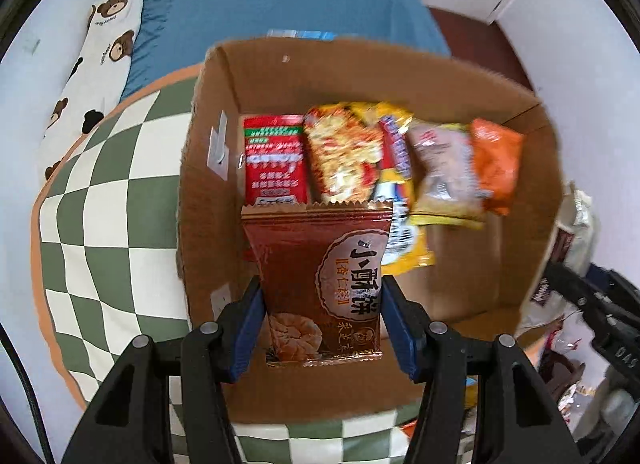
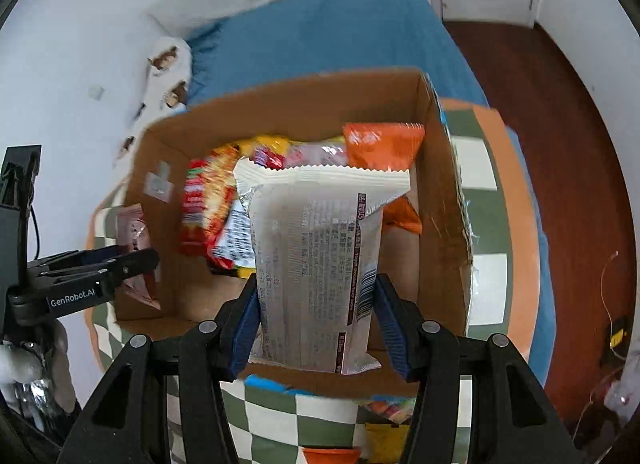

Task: Organize snacks
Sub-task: 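Carry both packets over the box and lower them inside, then open both tools to release the packets and lift away from the box, then grasp the orange chip bag with left tool while right grasps white wafer bag, then carry both bags over the box and lower them inside, then open both tools to release the bags and lift away from the box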

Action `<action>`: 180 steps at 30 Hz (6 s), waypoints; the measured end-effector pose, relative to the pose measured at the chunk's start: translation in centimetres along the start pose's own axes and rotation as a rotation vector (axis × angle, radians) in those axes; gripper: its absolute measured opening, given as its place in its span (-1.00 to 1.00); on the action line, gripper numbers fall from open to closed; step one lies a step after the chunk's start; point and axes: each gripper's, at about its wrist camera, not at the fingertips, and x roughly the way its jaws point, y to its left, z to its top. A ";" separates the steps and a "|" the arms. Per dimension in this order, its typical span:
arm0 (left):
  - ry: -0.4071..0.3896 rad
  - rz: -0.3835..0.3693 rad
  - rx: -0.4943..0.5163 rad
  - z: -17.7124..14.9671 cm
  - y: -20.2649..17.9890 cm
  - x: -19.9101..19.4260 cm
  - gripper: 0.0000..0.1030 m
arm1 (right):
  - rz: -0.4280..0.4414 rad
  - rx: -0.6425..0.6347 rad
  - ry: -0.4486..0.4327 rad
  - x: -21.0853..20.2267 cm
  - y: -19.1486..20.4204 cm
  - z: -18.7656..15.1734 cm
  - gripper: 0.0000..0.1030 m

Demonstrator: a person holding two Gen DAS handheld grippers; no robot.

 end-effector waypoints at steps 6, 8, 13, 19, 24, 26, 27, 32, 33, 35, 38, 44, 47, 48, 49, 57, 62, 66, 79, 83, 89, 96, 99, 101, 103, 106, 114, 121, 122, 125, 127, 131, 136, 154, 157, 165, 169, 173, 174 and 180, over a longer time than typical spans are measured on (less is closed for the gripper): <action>0.087 0.035 -0.007 0.0 0.4 3.8 0.15 | -0.052 0.025 0.132 4.5 -1.9 0.1 0.73; 0.087 0.030 -0.004 -0.1 0.4 4.4 0.36 | -0.084 0.008 0.152 5.3 -2.0 -0.1 0.91; 0.050 0.001 -0.016 -0.4 0.1 4.3 0.45 | -0.112 0.004 0.161 5.9 -1.8 -0.6 0.91; -0.024 0.033 -0.003 -1.1 -0.5 3.2 0.86 | -0.135 0.001 0.108 5.0 -1.5 -1.0 0.91; -0.084 0.008 -0.008 -2.7 -1.0 1.9 0.95 | -0.152 -0.003 0.049 3.4 -1.0 -2.1 0.91; -0.120 0.008 -0.010 -3.6 -1.1 1.1 0.95 | -0.160 -0.007 0.012 2.3 -0.9 -2.7 0.92; -0.139 0.020 -0.011 -4.0 -1.2 0.7 0.95 | -0.163 -0.009 -0.008 1.6 -0.8 -3.1 0.92; -0.197 0.022 -0.027 -6.7 -1.1 -1.2 0.95 | -0.175 -0.016 -0.090 -0.9 -0.1 -4.9 0.92; -0.210 0.018 -0.030 -7.2 -1.1 -1.6 0.95 | -0.173 -0.019 -0.112 -1.6 0.1 -5.4 0.92; -0.246 0.019 -0.026 -8.4 -1.4 -2.8 0.95 | -0.176 -0.030 -0.147 -2.8 0.6 -6.2 0.92; -0.302 0.028 -0.013 -10.3 -2.1 -4.5 0.95 | -0.165 -0.041 -0.207 -4.9 1.3 -7.7 0.92; -0.413 0.029 0.007 -14.0 -3.1 -8.5 0.95 | -0.165 -0.060 -0.286 -8.4 2.3 -10.6 0.92; -0.469 0.033 0.023 -15.6 -3.6 -10.5 0.95 | -0.157 -0.071 -0.323 -10.3 2.8 -11.9 0.92; -0.479 0.033 0.026 -15.9 -3.7 -10.9 0.95 | -0.146 -0.066 -0.330 -10.9 2.9 -12.3 0.92; -0.490 0.035 0.025 -16.4 -3.8 -11.3 0.95 | -0.142 -0.069 -0.340 -11.5 3.1 -12.7 0.92; -0.545 0.017 0.018 -19.2 -3.8 -13.5 0.95 | -0.149 -0.088 -0.410 -15.2 4.2 -15.3 0.92; -0.516 0.026 0.071 -20.3 -4.6 -12.3 0.95 | -0.086 -0.041 -0.338 -13.9 2.3 -17.2 0.92; -0.442 0.042 0.154 -21.8 -6.3 -8.8 0.95 | -0.069 0.073 -0.215 -10.9 -1.6 -19.9 0.77; 0.314 -0.284 0.031 -23.9 -11.2 12.2 0.93 | 0.105 0.618 0.084 0.2 -15.2 -29.8 0.47; 0.406 -0.331 -0.052 -24.4 -12.0 16.0 0.93 | 0.141 0.712 0.137 3.5 -16.6 -31.1 0.47; 0.362 -0.266 0.046 -24.9 -14.4 17.0 0.55 | 0.059 0.584 0.112 3.6 -15.5 -30.9 0.09; 0.162 -0.061 0.228 -24.6 -12.5 13.4 0.50 | -0.090 0.233 0.182 4.0 -9.4 -30.9 0.03; 0.154 -0.036 0.184 -24.2 -9.6 12.9 0.50 | -0.095 0.129 0.210 5.2 -6.6 -30.8 0.03; 0.160 -0.024 0.141 -24.2 -7.8 12.9 0.50 | -0.075 0.089 0.233 6.5 -5.0 -30.5 0.03; 0.176 -0.033 0.098 -24.6 -6.4 13.3 0.51 | -0.064 0.068 0.247 7.5 -3.9 -30.1 0.03; 0.215 -0.077 0.040 -25.3 -5.5 14.4 0.54 | -0.057 0.072 0.282 8.8 -3.4 -29.6 0.09; 0.241 -0.083 -0.007 -26.7 -6.4 16.8 0.54 | -0.039 0.127 0.331 10.3 -4.1 -29.6 0.22; 0.214 -0.066 -0.045 -29.7 -5.0 15.6 0.15 | -0.093 0.031 0.278 10.1 -2.1 -29.7 0.08; 0.208 -0.063 -0.039 -29.5 -5.4 15.2 0.07 | -0.091 0.023 0.268 9.8 -2.0 -29.8 0.03; 0.179 -0.052 -0.007 -29.8 -6.5 13.8 -0.04 | -0.053 0.025 0.250 9.2 -1.5 -29.9 -0.06; 0.150 -0.039 0.022 -29.9 -7.3 12.8 -0.05 | -0.025 0.030 0.233 8.4 -1.2 -29.5 -0.07; 0.098 -0.066 0.034 -29.7 -8.3 10.0 -0.05 | 0.027 0.042 0.177 5.3 -1.3 -28.6 -0.07; -0.019 -0.164 0.045 -27.2 -8.0 2.1 -0.05 | 0.132 0.060 0.081 -1.2 -0.7 -25.7 -0.07; -0.061 -0.182 0.038 -3.2 -4.4 -1.3 -0.04 | 0.148 0.018 -0.128 -2.3 1.7 -4.0 -0.07; -0.028 -0.160 0.047 -1.8 -4.8 0.6 -0.05 | 0.111 -0.009 -0.093 0.1 1.9 -3.0 -0.07; 0.031 -0.170 0.043 -0.8 -5.2 3.7 -0.04 | 0.095 -0.008 -0.023 3.8 1.4 -3.0 -0.07; 0.075 -0.194 0.028 -0.7 -5.2 5.2 0.02 | 0.073 0.004 0.045 5.8 0.9 -2.9 0.04; 0.078 -0.200 0.020 -0.6 -4.9 5.8 0.72 | 0.032 0.005 0.058 6.3 0.4 -2.9 0.74; 0.072 -0.187 0.020 -0.5 -5.0 6.0 0.79 | 0.018 0.009 0.065 6.4 0.3 -3.0 0.82; 0.017 -0.146 0.003 -0.5 -4.0 4.5 0.80 | -0.026 0.001 0.068 6.3 0.1 -3.1 0.88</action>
